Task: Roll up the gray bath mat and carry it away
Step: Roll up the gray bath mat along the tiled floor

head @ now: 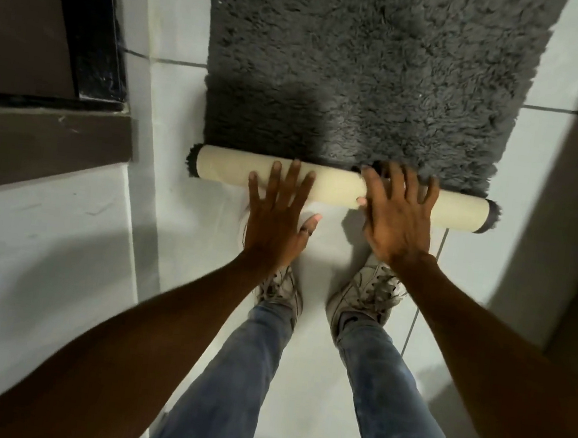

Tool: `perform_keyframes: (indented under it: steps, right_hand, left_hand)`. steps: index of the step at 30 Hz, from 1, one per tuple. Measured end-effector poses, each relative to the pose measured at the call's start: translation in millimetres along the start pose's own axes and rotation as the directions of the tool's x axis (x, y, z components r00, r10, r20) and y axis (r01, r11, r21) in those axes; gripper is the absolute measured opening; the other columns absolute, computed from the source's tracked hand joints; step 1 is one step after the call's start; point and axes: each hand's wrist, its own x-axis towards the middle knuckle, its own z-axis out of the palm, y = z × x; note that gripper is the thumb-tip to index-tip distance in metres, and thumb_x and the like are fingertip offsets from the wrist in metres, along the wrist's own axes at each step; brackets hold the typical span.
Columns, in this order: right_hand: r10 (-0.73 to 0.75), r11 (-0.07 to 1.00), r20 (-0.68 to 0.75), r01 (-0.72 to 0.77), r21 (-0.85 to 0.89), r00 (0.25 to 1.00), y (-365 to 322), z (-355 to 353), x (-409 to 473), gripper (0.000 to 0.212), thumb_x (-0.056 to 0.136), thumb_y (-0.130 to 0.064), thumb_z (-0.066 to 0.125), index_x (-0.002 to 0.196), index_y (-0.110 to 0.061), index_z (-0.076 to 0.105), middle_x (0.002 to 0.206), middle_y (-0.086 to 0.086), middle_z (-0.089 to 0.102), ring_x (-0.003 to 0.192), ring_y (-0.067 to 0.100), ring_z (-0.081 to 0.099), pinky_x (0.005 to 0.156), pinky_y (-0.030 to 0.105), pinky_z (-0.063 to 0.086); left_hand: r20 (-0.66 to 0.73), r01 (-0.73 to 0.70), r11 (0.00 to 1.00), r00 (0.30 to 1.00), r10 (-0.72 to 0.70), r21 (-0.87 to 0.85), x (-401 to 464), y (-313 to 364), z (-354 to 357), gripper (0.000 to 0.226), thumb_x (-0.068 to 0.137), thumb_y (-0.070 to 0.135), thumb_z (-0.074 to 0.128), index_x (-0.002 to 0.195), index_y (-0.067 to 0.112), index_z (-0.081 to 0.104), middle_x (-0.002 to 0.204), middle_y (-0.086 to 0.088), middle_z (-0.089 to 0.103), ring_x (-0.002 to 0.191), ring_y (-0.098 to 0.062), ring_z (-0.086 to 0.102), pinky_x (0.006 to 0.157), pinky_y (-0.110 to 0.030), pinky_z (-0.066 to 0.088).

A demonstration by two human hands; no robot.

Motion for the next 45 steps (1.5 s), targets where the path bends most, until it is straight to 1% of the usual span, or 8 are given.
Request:
perform_keyframes:
  steps: [2,6,11,18,28,34,41,45]
  right_hand:
    - [0.050,0.998,-0.074,-0.047,0.041,0.996,-9.1,8.4,-19.7,0.056,0.104,-0.040,0.039,0.157,-0.021,0.036,0.164,0.018,0.036,0.153,0.040,0.029,0.121,0.067,0.016]
    - [0.017,1.000,0.060,-0.016,-0.005,0.998,-15.5,20.5,-34.0,0.065,0.107,-0.049,0.028,0.165,-0.025,0.015,0.174,0.015,0.007,0.160,0.039,0.005,0.122,0.072,0.009]
    - [0.014,0.996,-0.002,-0.014,-0.087,1.000,-4.6,12.3,11.7,0.087,0.099,-0.057,0.047,0.166,-0.026,0.002,0.174,0.015,0.001,0.160,0.041,0.003,0.119,0.076,0.006]
    - [0.081,0.993,-0.056,-0.086,-0.084,0.995,4.4,-11.2,68.4,0.079,0.090,-0.024,0.065,0.158,-0.025,0.026,0.154,0.019,0.043,0.146,0.045,0.037,0.116,0.080,0.016]
    - [0.091,0.996,0.074,-0.090,-0.021,0.993,-9.5,-15.3,16.5,0.078,0.083,-0.019,0.069,0.153,-0.026,0.036,0.144,0.013,0.051,0.140,0.038,0.043,0.117,0.074,0.020]
    - [-0.052,0.999,0.131,0.051,0.007,0.990,14.3,-8.7,0.2,0.079,0.075,-0.032,0.079,0.146,-0.022,0.046,0.127,0.013,0.061,0.121,0.037,0.054,0.112,0.069,0.028]
    - [-0.069,0.997,-0.050,0.070,0.017,0.996,9.8,6.6,-26.5,0.080,0.097,-0.058,0.037,0.163,-0.014,0.023,0.171,0.020,0.018,0.159,0.037,0.014,0.124,0.067,0.000]
    - [-0.059,0.998,-0.041,0.060,0.010,0.997,16.5,4.8,1.7,0.083,0.099,-0.067,0.029,0.165,-0.019,0.017,0.173,0.016,0.012,0.160,0.035,0.011,0.123,0.071,0.006]
  left_hand:
    - [-0.030,0.026,0.999,0.999,-0.027,-0.028,21.8,0.3,-0.1,0.073,0.104,0.059,0.040,0.163,0.020,0.021,0.170,-0.015,0.015,0.157,-0.041,0.010,0.122,-0.071,0.011]
    - [-0.089,0.019,0.998,0.996,-0.025,-0.062,58.3,-8.7,-7.6,0.065,0.107,0.054,0.035,0.162,0.019,0.024,0.169,-0.017,0.020,0.156,-0.042,0.013,0.122,-0.070,0.012]
    - [-0.062,-0.052,0.999,0.997,0.052,-0.009,55.5,-8.5,-14.7,0.072,0.103,0.059,0.039,0.162,0.021,0.021,0.170,-0.013,0.020,0.156,-0.040,0.015,0.119,-0.075,0.014]
    - [-0.024,0.001,0.997,1.000,0.001,0.084,113.9,-9.3,-29.6,0.078,0.093,0.057,0.059,0.158,0.020,0.035,0.159,-0.013,0.042,0.149,-0.042,0.034,0.113,-0.081,0.019]
    - [0.071,-0.039,0.995,0.997,0.032,0.097,56.7,-1.0,-36.6,0.075,0.092,0.046,0.068,0.156,0.022,0.039,0.155,-0.011,0.048,0.146,-0.040,0.041,0.114,-0.078,0.023]
    - [0.139,-0.082,0.997,0.987,0.081,0.002,32.2,7.3,-28.4,0.071,0.088,0.049,0.067,0.150,0.023,0.043,0.144,-0.009,0.052,0.133,-0.036,0.047,0.113,-0.072,0.028]
    - [0.155,-0.159,0.983,0.973,0.171,-0.091,90.3,-10.7,-42.9,0.061,0.094,0.059,0.051,0.140,0.020,0.049,0.127,-0.014,0.062,0.116,-0.037,0.056,0.103,-0.054,0.041]
    - [-0.035,-0.117,0.990,0.993,0.115,-0.083,90.6,-12.7,-41.4,0.059,0.093,0.046,0.055,0.143,0.017,0.047,0.140,-0.016,0.054,0.132,-0.036,0.049,0.113,-0.059,0.034]
